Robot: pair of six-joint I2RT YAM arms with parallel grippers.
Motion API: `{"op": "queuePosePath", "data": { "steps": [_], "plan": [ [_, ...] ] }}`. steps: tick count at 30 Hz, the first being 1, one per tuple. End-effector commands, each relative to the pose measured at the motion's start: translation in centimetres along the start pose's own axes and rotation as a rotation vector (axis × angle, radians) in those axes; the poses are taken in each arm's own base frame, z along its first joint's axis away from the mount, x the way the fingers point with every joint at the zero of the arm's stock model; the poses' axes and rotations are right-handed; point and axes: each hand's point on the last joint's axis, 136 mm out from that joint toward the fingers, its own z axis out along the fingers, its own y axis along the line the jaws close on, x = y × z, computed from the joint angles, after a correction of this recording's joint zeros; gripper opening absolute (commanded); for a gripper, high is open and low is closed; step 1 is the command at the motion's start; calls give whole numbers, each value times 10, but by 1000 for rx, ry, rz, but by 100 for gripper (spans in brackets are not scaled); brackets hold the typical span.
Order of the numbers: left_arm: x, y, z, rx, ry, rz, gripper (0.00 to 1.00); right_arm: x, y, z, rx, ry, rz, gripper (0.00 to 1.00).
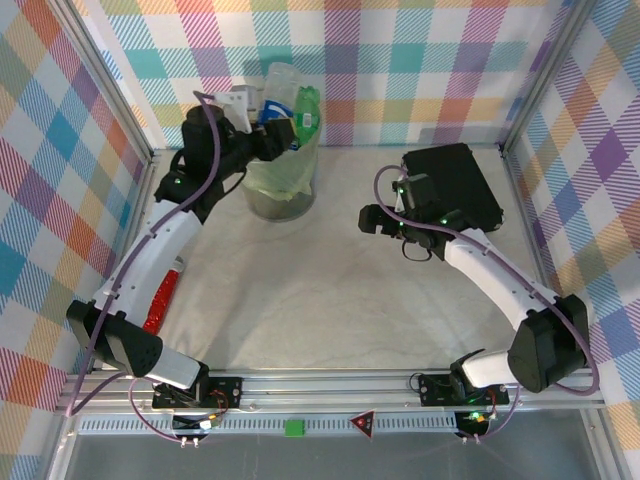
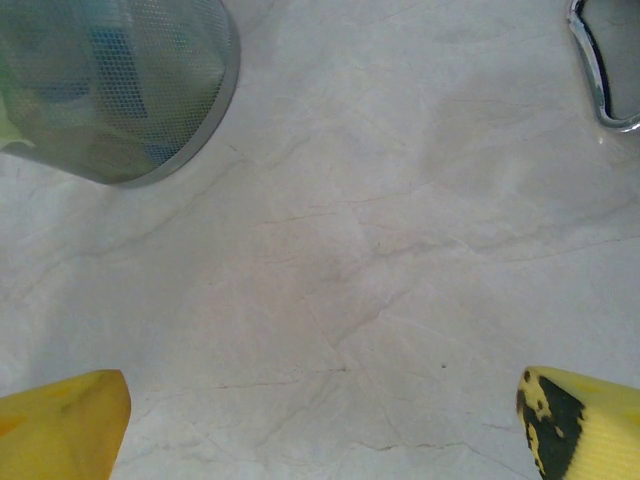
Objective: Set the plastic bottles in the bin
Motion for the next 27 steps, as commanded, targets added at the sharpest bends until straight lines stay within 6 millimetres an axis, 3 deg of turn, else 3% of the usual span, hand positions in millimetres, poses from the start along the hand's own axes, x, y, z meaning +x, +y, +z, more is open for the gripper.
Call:
{"op": "queuePosePath", "data": {
  "steps": [1,10,15,19,23,25,27],
  "plan": [
    [-10,37,-5,-129,9,48,45,-1,5,-11,-42,-23,-16,99],
    [6,131,19,-373,124,7,45,7,2,-21,-55,-38,-28,99],
    [31,158,45,-421,234,-13,45,10,-1,-23,-43,-39,-32,99],
    [41,170,54,-456,276,-26,48,10,-4,-24,-29,-40,-33,99],
    [41,176,56,-483,279,-33,72,10,-4,-25,-25,-43,-36,99],
    [35,173,54,-481,262,-35,90,9,-6,-24,-15,-45,-39,99],
    [27,169,50,-478,237,-32,100,8,-8,-23,1,-47,-43,99]
  ]
}}
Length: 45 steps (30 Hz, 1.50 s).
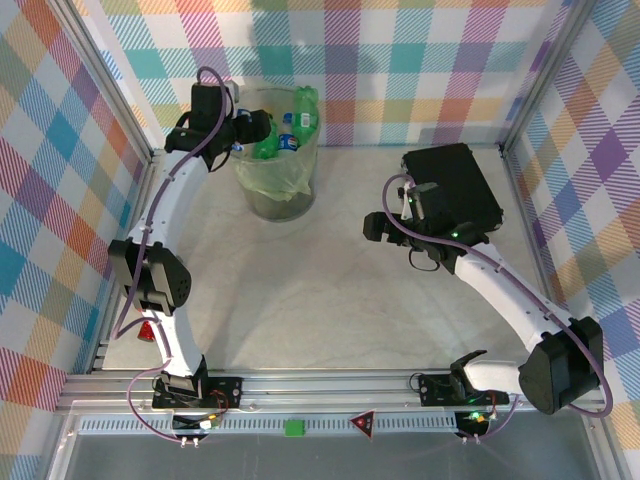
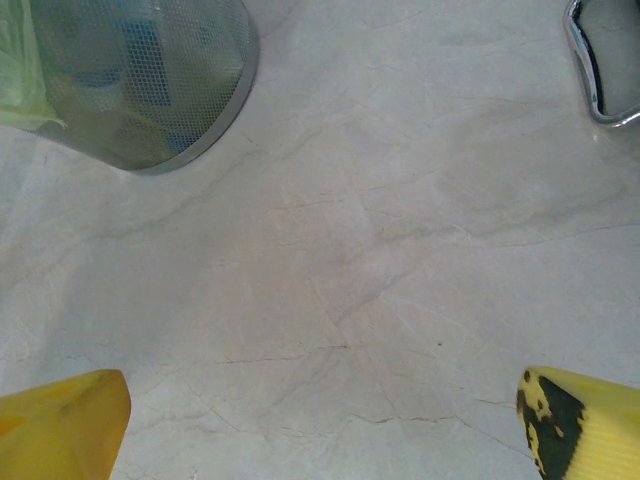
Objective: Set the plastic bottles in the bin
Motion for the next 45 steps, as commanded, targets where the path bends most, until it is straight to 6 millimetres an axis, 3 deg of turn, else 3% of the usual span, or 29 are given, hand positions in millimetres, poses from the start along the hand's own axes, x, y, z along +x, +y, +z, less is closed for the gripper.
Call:
{"op": "queuePosePath", "data": {
  "steps": [1,7,10,14,17,24,28,30,37,39,42,45],
  "plan": [
    [-9,5,-17,-26,-17,-8,100,-3,-7,-3,36,-16,-21,99],
    [-31,-1,-56,-11,-106,-11,100,-10,-35,7,196,-39,-104,99],
    [-31,1,-78,-20,-141,-5,100,-13,-57,18,313,-48,-185,99],
    [-10,10,-102,-31,-178,-16,100,-14,-84,36,379,-58,-239,99],
    [24,22,-110,-46,-180,-48,100,-13,-106,46,396,-66,-235,99],
    [149,72,-90,-168,-30,-105,100,-5,-165,51,473,-146,-194,99],
    [194,97,-81,-255,16,-51,100,6,-190,53,500,-184,-129,99],
    [205,110,-78,-317,29,-4,100,10,-197,58,516,-211,-133,99],
    [230,134,-62,-394,-2,129,100,-16,-207,54,587,-358,-156,99],
    [239,137,-55,-385,-36,165,100,-21,-211,49,593,-434,-155,99],
    [252,139,-45,-371,-68,244,100,-17,-220,53,600,-412,-117,99],
    [250,137,-41,-345,-152,252,100,-17,-220,51,586,-432,-115,99]
  ]
}}
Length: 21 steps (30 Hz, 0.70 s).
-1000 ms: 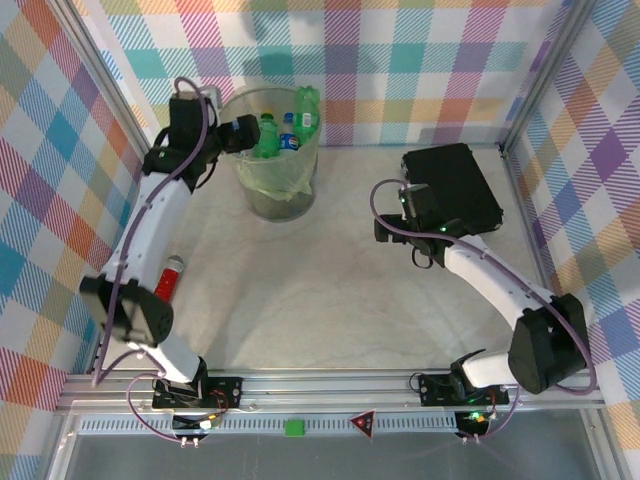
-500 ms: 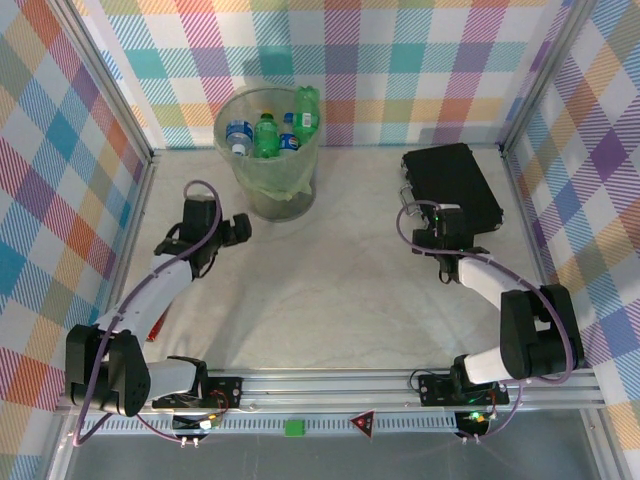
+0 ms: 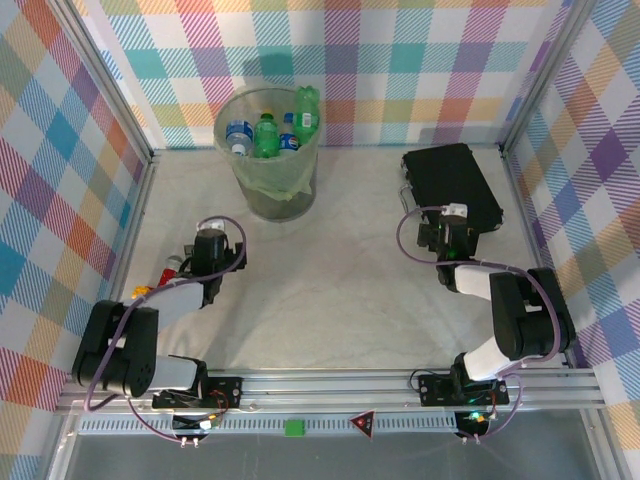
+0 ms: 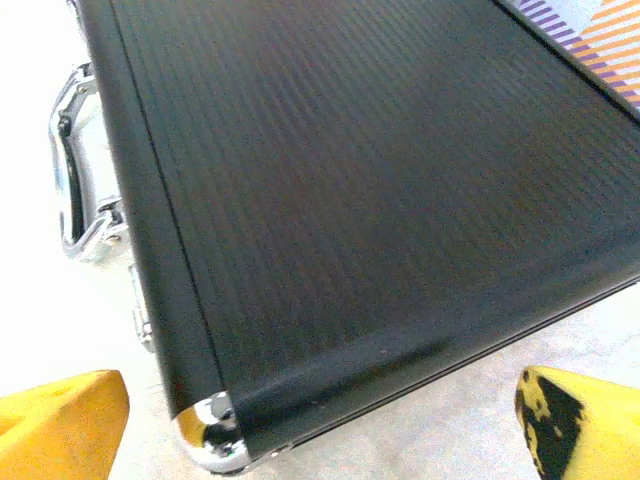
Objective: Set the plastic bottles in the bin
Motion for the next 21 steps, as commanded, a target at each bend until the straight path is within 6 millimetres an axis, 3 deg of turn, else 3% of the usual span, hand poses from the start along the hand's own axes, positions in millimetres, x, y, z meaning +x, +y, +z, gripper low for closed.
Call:
{"op": "queuePosePath", "data": {
  "steps": [1,5,10,12,17,18,19,21],
  "plan": [
    [-50,-2,-3,14,-251,-6,100,-14,-3,-1,-1,-68,32,99],
    [-49,-20,8,111,-269,-12,100,-14,-1,-2,-42,-74,38,99],
    [-38,-11,15,106,-338,-67,100,-16,2,-6,-84,-110,45,99],
    [-34,-12,15,115,-291,-69,100,-17,4,-7,-98,-116,45,99],
    [-37,-11,24,119,-261,-74,100,-12,13,-15,-184,-153,28,99],
    [-36,-10,27,131,-242,-91,100,-1,15,-12,-205,-136,30,99],
    [-37,-9,28,137,-241,-96,100,-10,9,-10,-185,-218,49,99],
    [-36,-9,28,136,-238,-97,100,-3,9,-9,-205,-141,63,99]
  ]
}}
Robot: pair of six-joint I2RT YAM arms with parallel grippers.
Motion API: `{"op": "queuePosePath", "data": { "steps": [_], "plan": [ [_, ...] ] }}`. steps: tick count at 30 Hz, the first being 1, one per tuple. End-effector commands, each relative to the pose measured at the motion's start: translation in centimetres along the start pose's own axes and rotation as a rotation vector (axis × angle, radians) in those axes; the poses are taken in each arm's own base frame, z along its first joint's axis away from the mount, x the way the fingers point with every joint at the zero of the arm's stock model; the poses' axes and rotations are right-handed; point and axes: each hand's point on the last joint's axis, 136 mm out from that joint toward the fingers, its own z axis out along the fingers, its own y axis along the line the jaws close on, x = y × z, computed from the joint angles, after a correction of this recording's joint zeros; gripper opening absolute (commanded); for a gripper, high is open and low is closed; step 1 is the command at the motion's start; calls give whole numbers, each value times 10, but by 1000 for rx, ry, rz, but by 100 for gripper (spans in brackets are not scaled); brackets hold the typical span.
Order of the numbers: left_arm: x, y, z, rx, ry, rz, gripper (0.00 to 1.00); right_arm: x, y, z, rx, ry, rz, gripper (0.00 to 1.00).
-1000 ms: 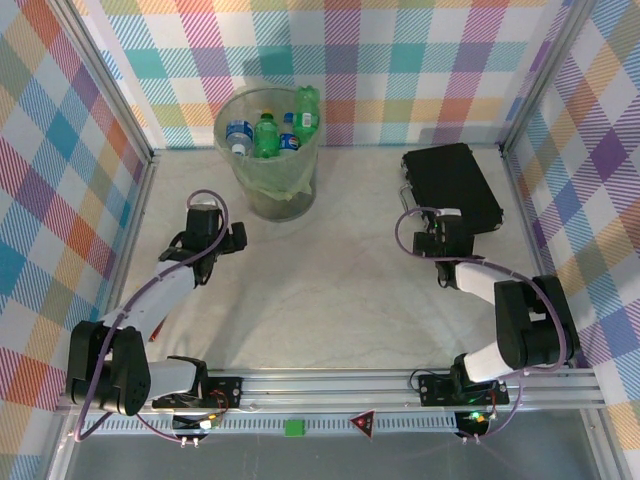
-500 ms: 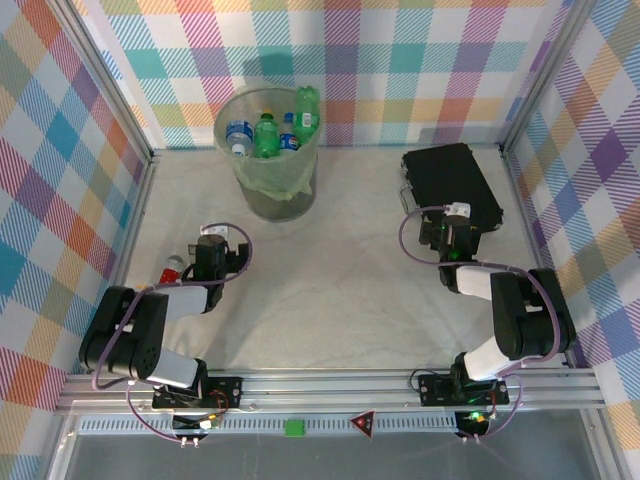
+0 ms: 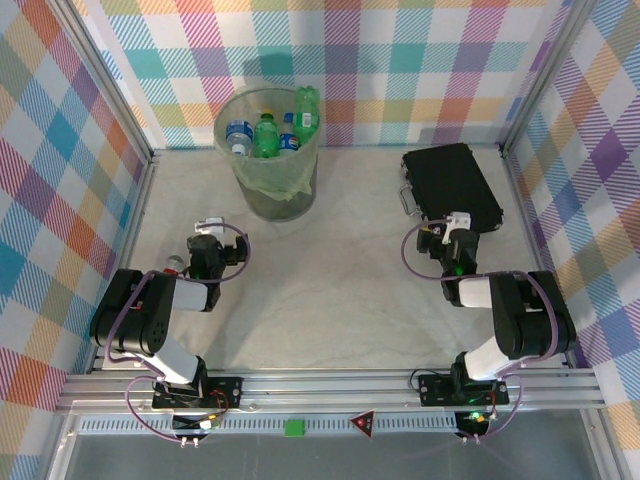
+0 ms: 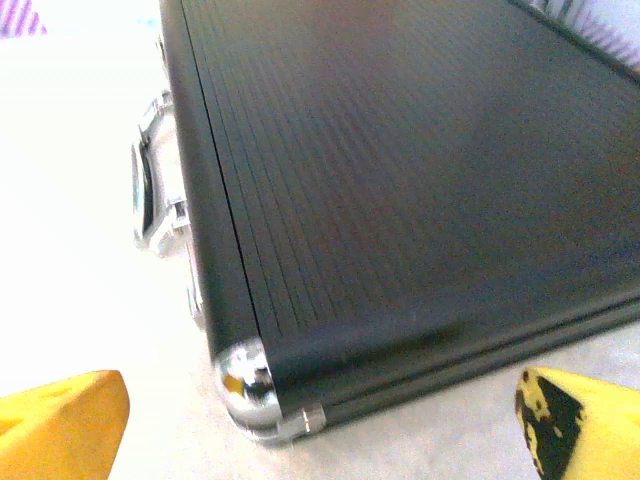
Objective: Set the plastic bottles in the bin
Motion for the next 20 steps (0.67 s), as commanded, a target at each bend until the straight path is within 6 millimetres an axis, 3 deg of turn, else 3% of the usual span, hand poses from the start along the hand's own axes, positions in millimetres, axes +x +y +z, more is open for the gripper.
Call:
{"op": "queuePosePath", "data": {
  "steps": [1,20],
  "plan": [
    [-5,-2,4,28,-2,-26,100,-21,4,1,-58,-101,21,99],
    [-4,-2,3,28,1,-28,100,-18,5,0,-63,-73,18,99]
  ]
}}
